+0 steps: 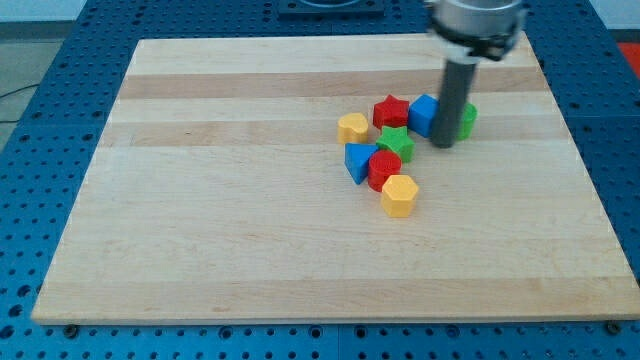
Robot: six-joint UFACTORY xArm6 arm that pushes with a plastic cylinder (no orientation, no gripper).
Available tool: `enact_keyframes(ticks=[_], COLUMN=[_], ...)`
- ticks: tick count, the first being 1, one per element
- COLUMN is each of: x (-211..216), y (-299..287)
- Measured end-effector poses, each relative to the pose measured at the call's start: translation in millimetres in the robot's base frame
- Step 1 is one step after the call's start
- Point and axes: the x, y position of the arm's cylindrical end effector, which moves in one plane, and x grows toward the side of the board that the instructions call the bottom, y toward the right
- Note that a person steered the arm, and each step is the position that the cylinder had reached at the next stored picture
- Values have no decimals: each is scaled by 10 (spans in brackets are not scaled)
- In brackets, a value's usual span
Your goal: Push the green circle close to the blue cube
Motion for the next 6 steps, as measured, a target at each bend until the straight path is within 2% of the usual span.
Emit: enact_keyframes(ticks=[2,3,4,5,6], x=[66,-546,-887,-529,-233], y=[511,746,654,258,247])
